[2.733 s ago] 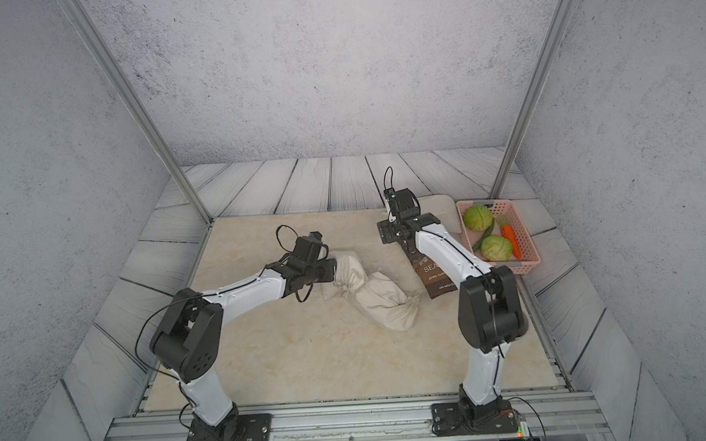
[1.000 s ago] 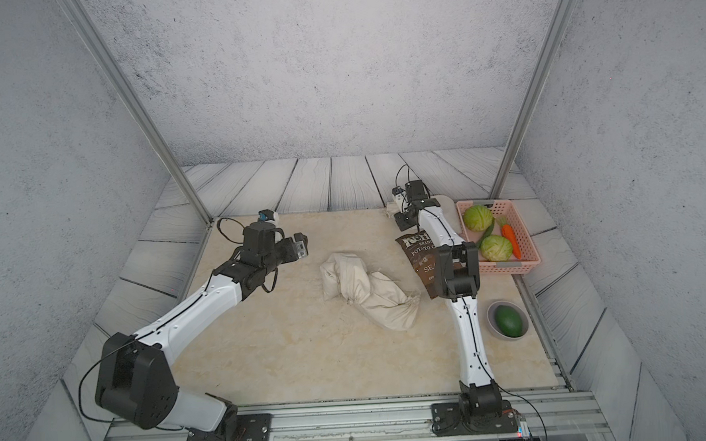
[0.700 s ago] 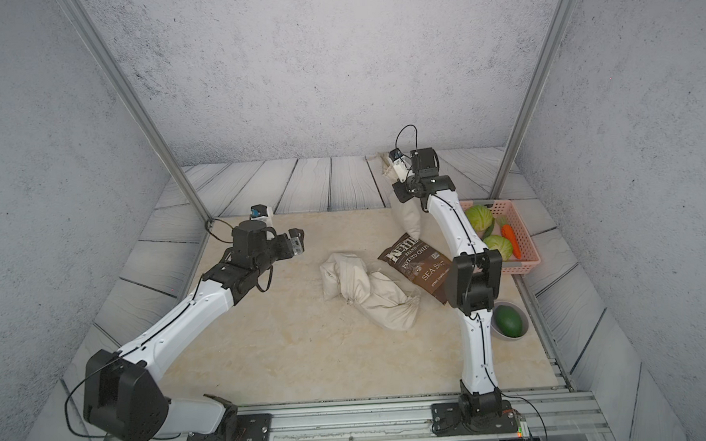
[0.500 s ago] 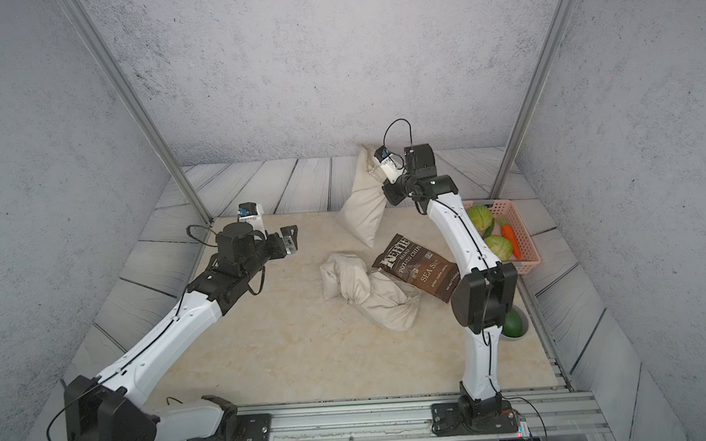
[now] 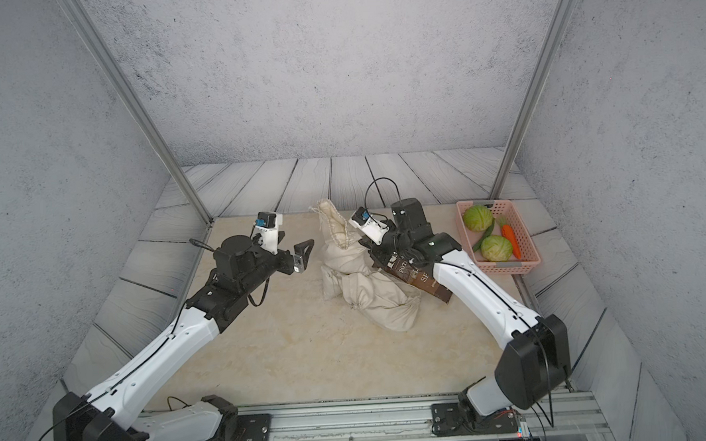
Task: Close the soil bag
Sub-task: Place the soil bag at the center of the board, then frap the soil bag at the center of the board.
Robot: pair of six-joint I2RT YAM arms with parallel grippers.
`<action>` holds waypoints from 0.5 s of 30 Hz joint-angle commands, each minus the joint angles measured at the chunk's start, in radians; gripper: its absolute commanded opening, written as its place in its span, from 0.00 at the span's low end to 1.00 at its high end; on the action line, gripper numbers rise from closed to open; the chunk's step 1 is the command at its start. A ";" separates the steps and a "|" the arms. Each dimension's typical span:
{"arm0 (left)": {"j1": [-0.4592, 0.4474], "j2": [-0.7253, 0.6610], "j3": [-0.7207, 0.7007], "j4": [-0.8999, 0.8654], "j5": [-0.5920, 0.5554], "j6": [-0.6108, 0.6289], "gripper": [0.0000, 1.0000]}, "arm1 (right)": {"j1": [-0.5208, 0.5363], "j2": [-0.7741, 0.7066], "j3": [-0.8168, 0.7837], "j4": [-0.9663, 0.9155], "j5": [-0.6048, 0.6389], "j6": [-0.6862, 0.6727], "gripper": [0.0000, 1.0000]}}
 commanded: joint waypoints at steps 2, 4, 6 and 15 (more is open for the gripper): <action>-0.032 -0.012 0.080 -0.017 0.073 -0.024 0.99 | 0.009 -0.063 -0.059 0.091 -0.030 0.015 0.00; -0.048 -0.006 0.110 -0.063 0.060 -0.078 0.95 | 0.011 -0.068 -0.065 0.088 -0.028 0.017 0.00; -0.059 0.000 0.115 -0.072 0.065 -0.147 0.92 | 0.012 -0.065 -0.068 0.090 -0.028 0.021 0.00; -0.066 0.096 0.208 -0.110 0.072 -0.221 0.80 | 0.019 -0.055 -0.084 0.104 -0.039 0.031 0.00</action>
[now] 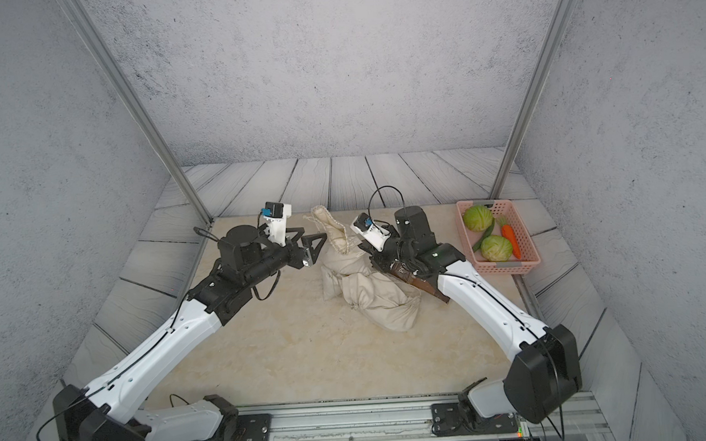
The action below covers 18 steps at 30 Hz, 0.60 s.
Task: Close the soil bag
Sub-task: Frap the soil bag at the center of the board.
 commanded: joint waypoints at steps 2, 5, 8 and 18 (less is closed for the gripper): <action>-0.002 0.045 0.083 -0.026 -0.009 -0.042 0.72 | 0.008 -0.013 -0.023 0.039 -0.032 0.015 0.00; 0.000 0.084 0.130 -0.032 0.015 -0.069 0.53 | 0.008 -0.008 -0.029 0.051 -0.033 0.024 0.00; 0.001 0.101 0.137 -0.040 0.036 -0.095 0.33 | 0.008 -0.007 -0.031 0.049 -0.026 0.018 0.00; 0.003 0.071 0.089 -0.039 0.074 -0.126 0.01 | 0.009 -0.008 -0.023 0.034 0.011 0.022 0.00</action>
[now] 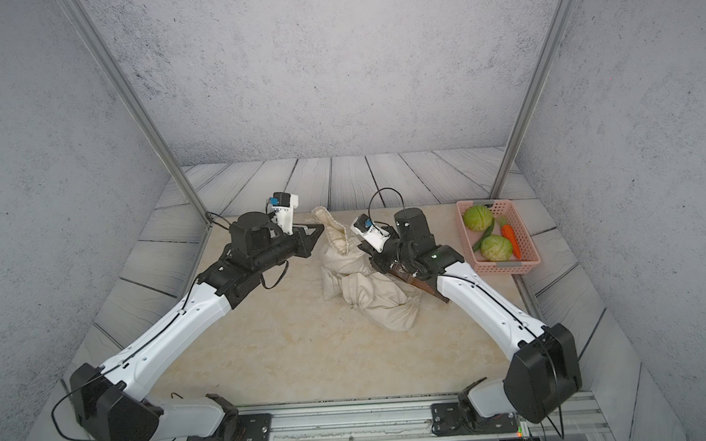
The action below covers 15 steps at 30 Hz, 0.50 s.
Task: Close the soil bag
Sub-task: Frap the soil bag at the center of the board.
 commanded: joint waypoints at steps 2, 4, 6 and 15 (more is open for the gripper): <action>0.002 -0.017 -0.015 0.008 0.025 -0.017 0.00 | 0.005 -0.010 0.000 0.001 0.007 0.015 0.00; 0.003 -0.023 -0.021 0.000 0.016 -0.018 0.00 | 0.005 -0.010 -0.001 -0.002 0.016 0.013 0.00; 0.007 -0.042 -0.021 -0.014 0.004 -0.012 0.00 | 0.006 -0.011 -0.001 -0.005 0.043 0.012 0.00; 0.049 -0.244 0.072 -0.161 -0.060 0.059 0.00 | 0.004 0.017 0.020 0.045 0.096 0.070 0.00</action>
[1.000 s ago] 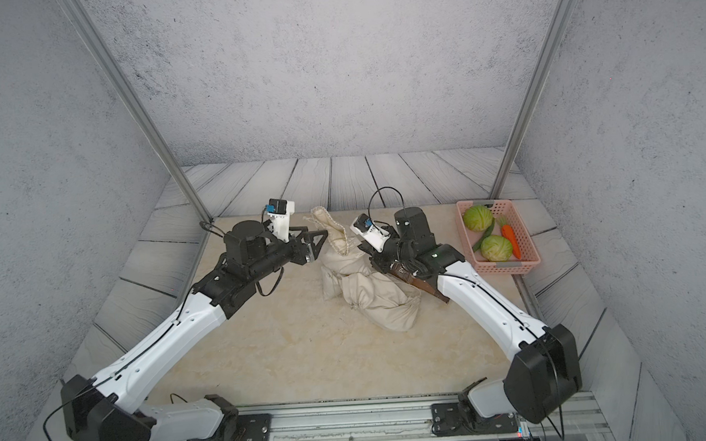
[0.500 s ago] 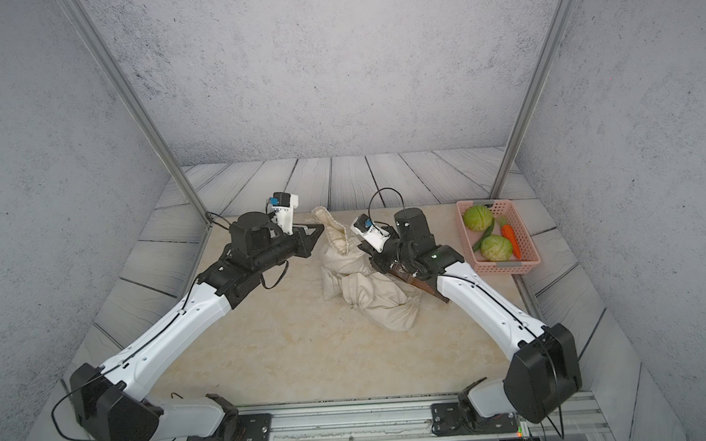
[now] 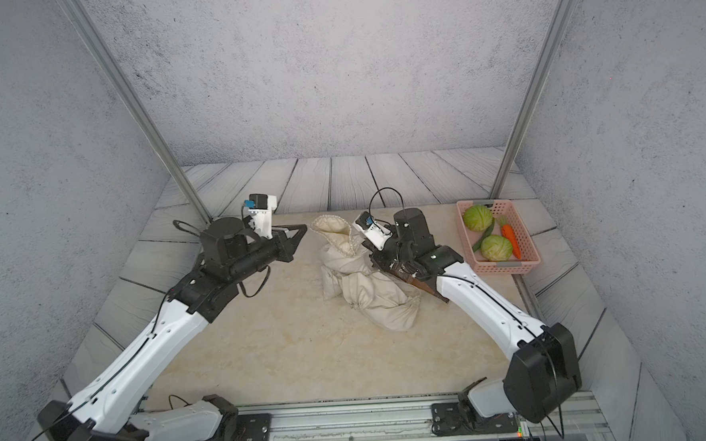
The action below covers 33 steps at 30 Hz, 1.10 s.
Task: Close the soil bag
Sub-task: Frap the soil bag at the center of the board.
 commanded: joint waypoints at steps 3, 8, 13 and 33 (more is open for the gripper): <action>0.016 -0.092 0.180 -0.142 -0.071 0.095 0.00 | 0.010 0.042 0.086 0.061 -0.076 0.076 0.00; 0.020 -0.112 0.315 -0.249 -0.105 0.151 0.00 | 0.048 0.078 0.178 0.121 -0.132 0.157 0.00; 0.020 -0.122 0.292 -0.296 -0.087 0.145 0.00 | 0.101 0.114 0.174 0.173 -0.180 0.238 0.00; 0.017 -0.084 0.184 -0.160 0.113 0.025 0.00 | 0.156 -0.062 0.072 0.190 -0.113 0.282 0.66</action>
